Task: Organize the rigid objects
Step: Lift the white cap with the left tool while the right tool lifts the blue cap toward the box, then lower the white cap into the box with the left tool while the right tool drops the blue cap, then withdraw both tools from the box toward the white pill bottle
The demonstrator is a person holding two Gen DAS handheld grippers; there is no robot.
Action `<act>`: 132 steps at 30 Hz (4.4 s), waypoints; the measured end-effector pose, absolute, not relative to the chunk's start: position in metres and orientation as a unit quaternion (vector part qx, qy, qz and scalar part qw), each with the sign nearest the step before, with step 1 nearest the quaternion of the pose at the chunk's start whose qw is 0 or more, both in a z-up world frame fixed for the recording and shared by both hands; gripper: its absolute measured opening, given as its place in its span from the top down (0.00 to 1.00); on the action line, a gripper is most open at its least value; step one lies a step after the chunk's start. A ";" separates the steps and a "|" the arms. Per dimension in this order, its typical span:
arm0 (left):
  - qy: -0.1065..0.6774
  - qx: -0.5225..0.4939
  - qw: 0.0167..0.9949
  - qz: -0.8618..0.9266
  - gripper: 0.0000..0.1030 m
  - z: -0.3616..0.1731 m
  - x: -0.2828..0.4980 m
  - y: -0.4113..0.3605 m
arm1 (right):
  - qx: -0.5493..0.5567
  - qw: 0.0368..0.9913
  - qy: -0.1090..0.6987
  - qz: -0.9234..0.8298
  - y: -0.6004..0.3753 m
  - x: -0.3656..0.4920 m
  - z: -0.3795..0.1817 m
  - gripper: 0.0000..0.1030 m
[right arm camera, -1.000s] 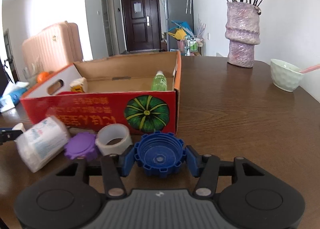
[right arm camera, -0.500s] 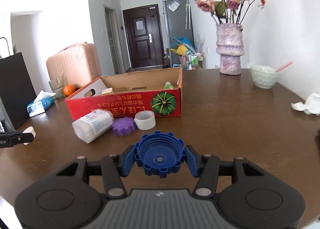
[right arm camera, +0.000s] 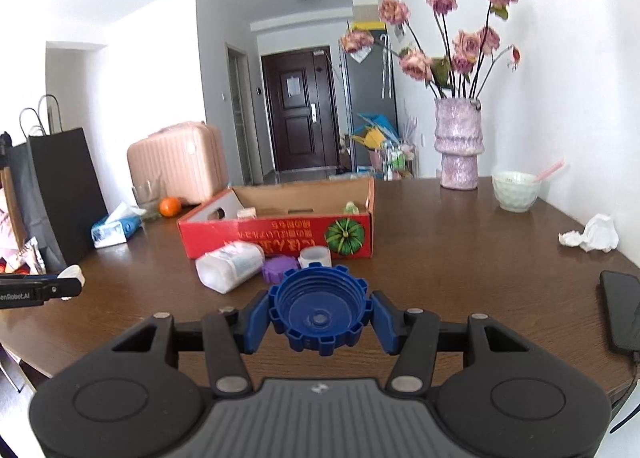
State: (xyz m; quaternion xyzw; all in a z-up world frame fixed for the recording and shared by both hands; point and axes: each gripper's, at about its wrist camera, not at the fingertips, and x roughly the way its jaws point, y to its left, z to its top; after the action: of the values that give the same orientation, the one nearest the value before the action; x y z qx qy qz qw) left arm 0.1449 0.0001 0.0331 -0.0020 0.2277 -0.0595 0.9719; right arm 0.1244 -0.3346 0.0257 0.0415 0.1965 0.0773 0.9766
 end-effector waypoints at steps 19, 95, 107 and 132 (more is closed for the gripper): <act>0.190 0.017 0.979 -0.077 0.60 0.060 0.188 -0.015 | 0.020 0.981 0.176 0.073 -0.339 0.173 0.045 0.49; 0.183 0.047 0.981 -0.049 0.26 0.088 0.498 -0.048 | 0.012 0.972 0.187 0.140 -0.286 0.510 0.077 0.18; 0.131 0.024 0.991 -0.027 0.24 0.103 0.329 -0.030 | -0.038 0.982 0.132 0.133 -0.270 0.349 0.082 0.16; 0.256 0.018 0.964 -0.064 0.19 0.010 0.130 0.002 | 0.017 0.962 0.234 0.137 -0.283 0.138 -0.004 0.16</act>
State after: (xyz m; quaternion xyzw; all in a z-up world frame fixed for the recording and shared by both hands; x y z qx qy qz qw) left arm 0.1298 0.0021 0.0100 0.0183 0.2558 -0.0645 0.9644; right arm 0.1377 -0.2826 -0.0035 0.0173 0.2339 0.1366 0.9625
